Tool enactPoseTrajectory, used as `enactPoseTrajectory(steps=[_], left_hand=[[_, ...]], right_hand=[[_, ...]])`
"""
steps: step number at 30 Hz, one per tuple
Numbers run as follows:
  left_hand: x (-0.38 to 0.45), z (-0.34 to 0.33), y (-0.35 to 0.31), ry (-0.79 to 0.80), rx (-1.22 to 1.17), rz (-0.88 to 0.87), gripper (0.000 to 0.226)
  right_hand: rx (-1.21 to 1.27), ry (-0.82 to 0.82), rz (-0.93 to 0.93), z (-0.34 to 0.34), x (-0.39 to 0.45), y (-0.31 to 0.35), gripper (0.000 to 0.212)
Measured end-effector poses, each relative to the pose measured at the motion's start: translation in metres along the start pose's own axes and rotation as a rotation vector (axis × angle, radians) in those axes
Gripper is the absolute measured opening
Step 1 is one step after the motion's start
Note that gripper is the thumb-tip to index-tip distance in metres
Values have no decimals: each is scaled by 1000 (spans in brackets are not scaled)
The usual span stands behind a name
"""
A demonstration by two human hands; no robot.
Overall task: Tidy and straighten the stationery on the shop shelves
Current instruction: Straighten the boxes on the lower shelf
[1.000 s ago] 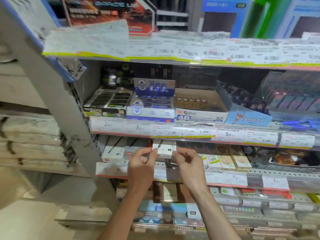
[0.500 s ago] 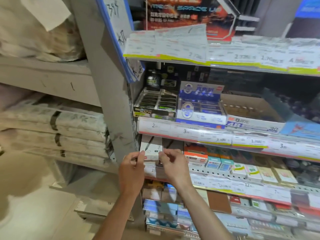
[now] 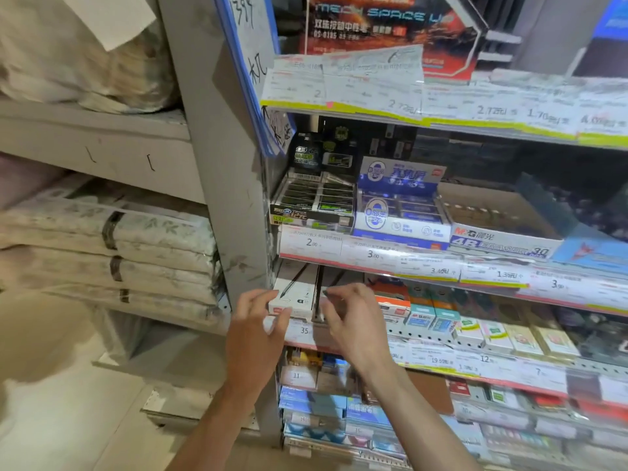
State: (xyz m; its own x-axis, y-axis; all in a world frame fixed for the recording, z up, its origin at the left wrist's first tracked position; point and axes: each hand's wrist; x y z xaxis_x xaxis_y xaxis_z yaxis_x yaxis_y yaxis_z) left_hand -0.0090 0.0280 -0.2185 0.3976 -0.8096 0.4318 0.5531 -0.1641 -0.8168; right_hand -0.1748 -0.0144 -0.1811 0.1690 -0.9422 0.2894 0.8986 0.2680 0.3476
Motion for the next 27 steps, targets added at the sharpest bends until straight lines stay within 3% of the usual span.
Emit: enactPoseTrajectory(steps=[3, 6, 10, 27], left_hand=[[4, -6, 5, 113, 183, -277, 35], [10, -15, 11, 162, 175, -437, 34], [20, -24, 21, 170, 131, -446, 25], [26, -31, 20, 264, 194, -482, 26]], right_hand=[[-250, -53, 82, 6, 7, -18, 36], [-339, 9, 131, 7, 10, -31, 37], [-299, 29, 160, -2, 6, -39, 38], [-176, -11, 86, -14, 2, -39, 37]])
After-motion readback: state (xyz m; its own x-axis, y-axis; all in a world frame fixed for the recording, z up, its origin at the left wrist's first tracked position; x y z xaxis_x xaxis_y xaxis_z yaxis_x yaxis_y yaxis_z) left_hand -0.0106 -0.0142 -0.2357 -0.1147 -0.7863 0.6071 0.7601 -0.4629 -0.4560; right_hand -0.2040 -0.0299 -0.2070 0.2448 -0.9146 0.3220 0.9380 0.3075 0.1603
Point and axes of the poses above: each hand's wrist, its own x-axis towards the middle knuckle, its own z-axis out of the back of the hand, y = z × x, and after that the axes turned 15 degrees about -x, right-handed
